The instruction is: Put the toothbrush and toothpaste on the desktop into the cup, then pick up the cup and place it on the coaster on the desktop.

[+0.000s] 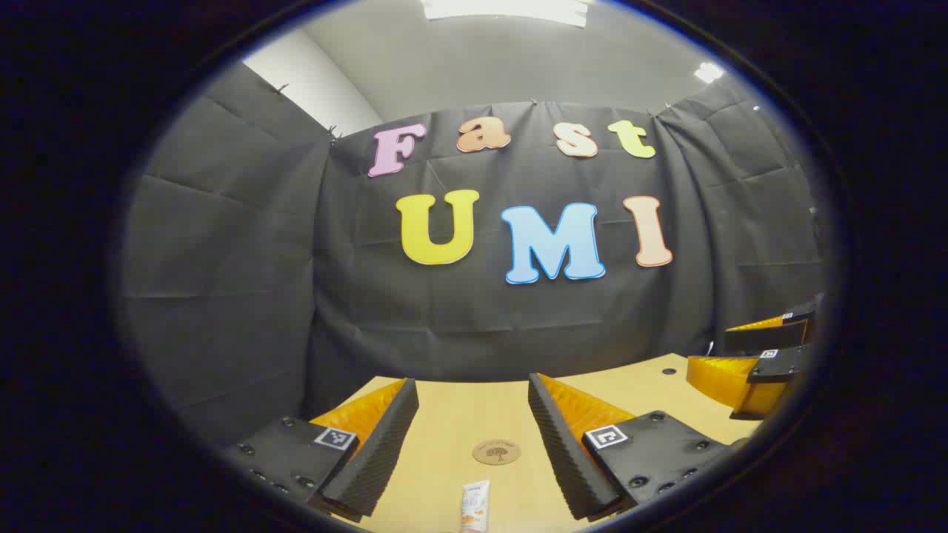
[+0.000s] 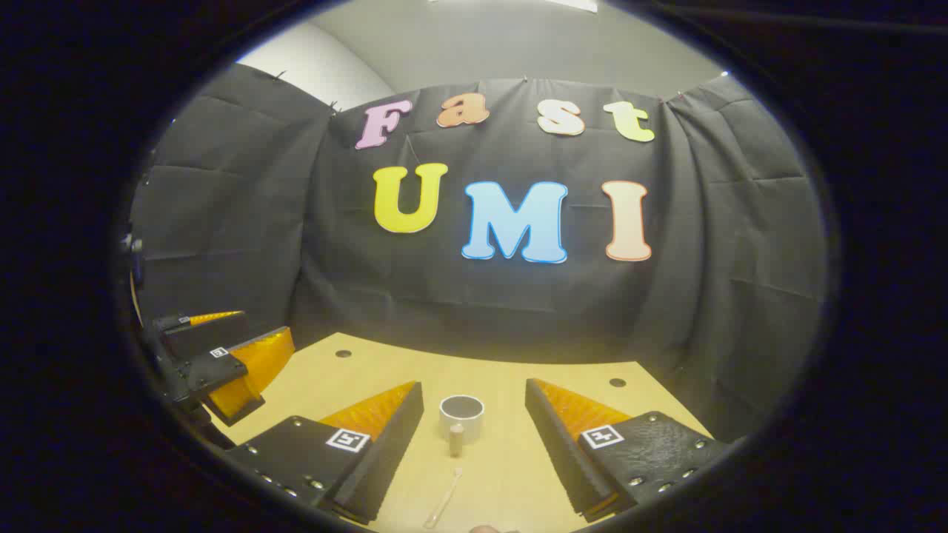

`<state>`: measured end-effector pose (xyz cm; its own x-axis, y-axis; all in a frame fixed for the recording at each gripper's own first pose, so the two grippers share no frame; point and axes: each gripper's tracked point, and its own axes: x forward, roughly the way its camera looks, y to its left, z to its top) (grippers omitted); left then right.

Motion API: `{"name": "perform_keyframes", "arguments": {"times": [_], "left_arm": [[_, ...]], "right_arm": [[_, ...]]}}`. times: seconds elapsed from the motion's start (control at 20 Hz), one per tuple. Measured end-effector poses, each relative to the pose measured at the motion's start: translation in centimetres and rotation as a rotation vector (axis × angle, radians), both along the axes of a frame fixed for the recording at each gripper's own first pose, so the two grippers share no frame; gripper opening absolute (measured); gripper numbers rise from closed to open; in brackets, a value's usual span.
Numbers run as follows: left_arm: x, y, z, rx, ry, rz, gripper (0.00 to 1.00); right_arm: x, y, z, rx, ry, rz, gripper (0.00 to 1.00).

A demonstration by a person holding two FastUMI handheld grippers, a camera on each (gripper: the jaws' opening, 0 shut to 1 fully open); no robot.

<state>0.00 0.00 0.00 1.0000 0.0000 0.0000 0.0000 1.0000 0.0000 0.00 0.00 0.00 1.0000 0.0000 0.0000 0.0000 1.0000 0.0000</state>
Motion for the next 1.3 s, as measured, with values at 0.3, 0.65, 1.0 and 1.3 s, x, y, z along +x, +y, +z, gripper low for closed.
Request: {"name": "perform_keyframes", "arguments": {"times": [0.3, 0.65, 1.0, 1.3], "left_arm": [[2.1, -0.3, 1.1, -0.052, 0.001, -0.07, 0.99], [3.0, -0.4, -0.2, -0.061, 0.041, -0.109, 0.96], [4.5, -0.3, -3.0, -0.067, 0.13, -0.125, 0.96], [6.4, -1.2, -9.5, -0.076, 0.333, -0.14, 0.96]], "right_arm": [[0.5, -1.0, 0.8, -0.02, -0.04, -0.086, 0.87], [0.9, -0.8, 0.1, -0.024, -0.012, -0.116, 0.88], [1.8, 0.1, -2.9, -0.007, 0.114, -0.099, 0.88], [3.5, 0.5, -9.0, 0.029, 0.345, -0.096, 0.88]]}}
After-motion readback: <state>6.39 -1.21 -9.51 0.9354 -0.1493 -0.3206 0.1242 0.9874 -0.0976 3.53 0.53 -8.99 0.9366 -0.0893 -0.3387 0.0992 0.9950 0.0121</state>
